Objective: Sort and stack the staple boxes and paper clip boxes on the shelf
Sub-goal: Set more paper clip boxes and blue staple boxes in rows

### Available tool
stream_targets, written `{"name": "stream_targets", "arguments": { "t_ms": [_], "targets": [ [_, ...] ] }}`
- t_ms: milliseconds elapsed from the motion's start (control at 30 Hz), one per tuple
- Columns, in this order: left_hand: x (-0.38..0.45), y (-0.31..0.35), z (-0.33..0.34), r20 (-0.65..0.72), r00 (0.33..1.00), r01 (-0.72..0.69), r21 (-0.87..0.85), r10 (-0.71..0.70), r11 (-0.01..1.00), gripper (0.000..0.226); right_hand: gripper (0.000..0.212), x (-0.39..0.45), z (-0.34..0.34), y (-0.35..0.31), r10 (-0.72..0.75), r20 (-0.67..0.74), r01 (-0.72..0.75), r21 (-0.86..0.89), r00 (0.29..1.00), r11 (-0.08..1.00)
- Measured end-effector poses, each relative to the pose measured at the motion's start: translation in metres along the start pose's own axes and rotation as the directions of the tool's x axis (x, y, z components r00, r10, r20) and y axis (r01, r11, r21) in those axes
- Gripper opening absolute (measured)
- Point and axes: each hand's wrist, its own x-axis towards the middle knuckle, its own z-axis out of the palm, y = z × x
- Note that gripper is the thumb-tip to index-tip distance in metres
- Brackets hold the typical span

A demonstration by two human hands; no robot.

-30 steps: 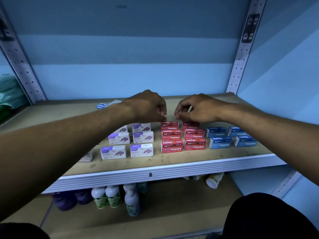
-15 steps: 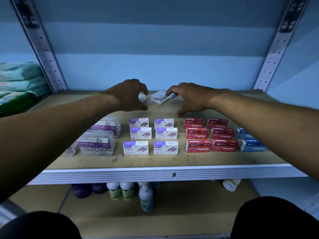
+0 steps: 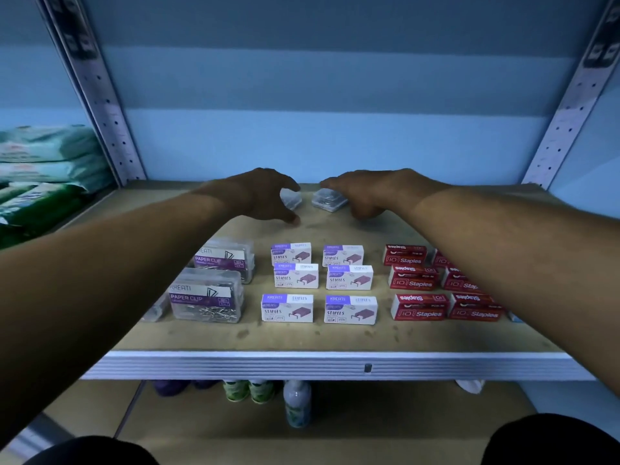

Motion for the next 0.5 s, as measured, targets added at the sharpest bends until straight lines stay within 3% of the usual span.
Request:
{"name": "stream_targets", "arguments": {
  "t_ms": [167, 500],
  "targets": [
    [0.001, 0.003, 0.006, 0.025, 1.000, 0.014, 0.012, -0.014, 1.000, 0.070, 0.073, 0.001, 0.004, -0.003, -0.015, -0.020, 0.015, -0.010, 1.000, 1.000],
    [-0.008, 0.012, 0.011, -0.074, 0.996, 0.043, -0.059, -0.047, 0.997, 0.077, 0.062, -0.018, 0.001, -0.002, -0.037, -0.084, 0.044, 0.076, 0.996, 0.996]
  ]
}}
